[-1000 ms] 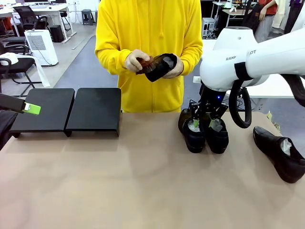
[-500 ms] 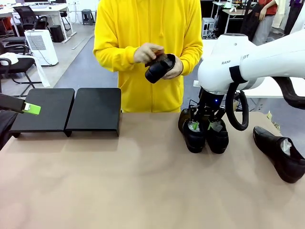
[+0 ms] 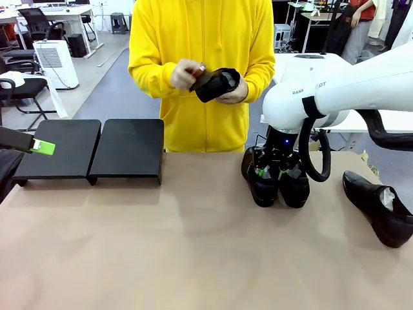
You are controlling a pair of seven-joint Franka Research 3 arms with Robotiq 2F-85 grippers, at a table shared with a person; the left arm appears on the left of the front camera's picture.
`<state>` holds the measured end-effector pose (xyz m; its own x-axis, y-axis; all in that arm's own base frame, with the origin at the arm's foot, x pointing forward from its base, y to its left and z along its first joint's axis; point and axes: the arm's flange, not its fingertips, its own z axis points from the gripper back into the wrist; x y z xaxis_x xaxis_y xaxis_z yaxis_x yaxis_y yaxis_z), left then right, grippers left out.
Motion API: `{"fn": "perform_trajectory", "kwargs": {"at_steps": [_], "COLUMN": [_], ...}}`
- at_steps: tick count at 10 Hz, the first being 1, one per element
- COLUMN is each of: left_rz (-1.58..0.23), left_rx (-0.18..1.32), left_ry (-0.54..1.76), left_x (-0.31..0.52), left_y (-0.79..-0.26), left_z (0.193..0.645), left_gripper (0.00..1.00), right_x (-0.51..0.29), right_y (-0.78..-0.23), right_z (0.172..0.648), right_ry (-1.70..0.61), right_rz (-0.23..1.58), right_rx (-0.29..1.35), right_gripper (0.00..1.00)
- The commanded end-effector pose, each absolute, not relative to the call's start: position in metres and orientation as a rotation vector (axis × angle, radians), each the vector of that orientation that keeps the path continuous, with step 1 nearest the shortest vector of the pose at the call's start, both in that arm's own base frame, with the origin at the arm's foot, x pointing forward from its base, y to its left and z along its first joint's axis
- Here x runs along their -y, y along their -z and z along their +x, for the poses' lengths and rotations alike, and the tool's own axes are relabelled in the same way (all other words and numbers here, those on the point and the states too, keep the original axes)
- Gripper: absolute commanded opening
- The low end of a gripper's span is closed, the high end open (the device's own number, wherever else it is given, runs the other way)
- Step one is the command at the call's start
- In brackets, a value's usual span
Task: Organize the shoes by placing them on the stand.
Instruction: Pick up one Shoe and place it in the middle of the table.
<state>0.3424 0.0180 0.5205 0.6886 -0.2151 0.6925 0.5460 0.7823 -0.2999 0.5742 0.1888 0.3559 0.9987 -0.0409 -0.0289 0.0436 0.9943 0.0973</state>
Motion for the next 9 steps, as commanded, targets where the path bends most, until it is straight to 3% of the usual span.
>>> {"fn": "perform_trajectory", "kwargs": {"at_steps": [1, 3, 4, 6, 9], "left_rz": [-0.535, -0.535, -0.535, -0.535, -0.535], "left_rx": [0.698, 0.698, 0.698, 0.698, 0.698], "left_ry": [0.462, 0.462, 0.462, 0.462, 0.462], "left_x": [-0.019, -0.019, -0.019, -0.019, -0.019], "left_y": [-0.521, -0.521, -0.521, -0.521, -0.521], "left_z": [0.343, 0.343, 0.343, 0.343, 0.343], "left_gripper": [1.00, 1.00, 1.00, 1.00, 1.00], "right_x": [-0.193, -0.192, -0.192, -0.192, -0.193], "right_y": [-0.355, -0.353, -0.353, -0.348, -0.344], "right_z": [0.584, 0.583, 0.583, 0.584, 0.585], "right_ry": [0.071, 0.060, 0.048, 0.032, 0.010], "right_rz": [0.057, 0.018, 0.006, -0.005, -0.014], "right_rx": [-0.012, 0.003, 0.009, -0.006, -0.017], "right_gripper": [0.57, 0.54, 0.42, 0.02, 0.00]}}
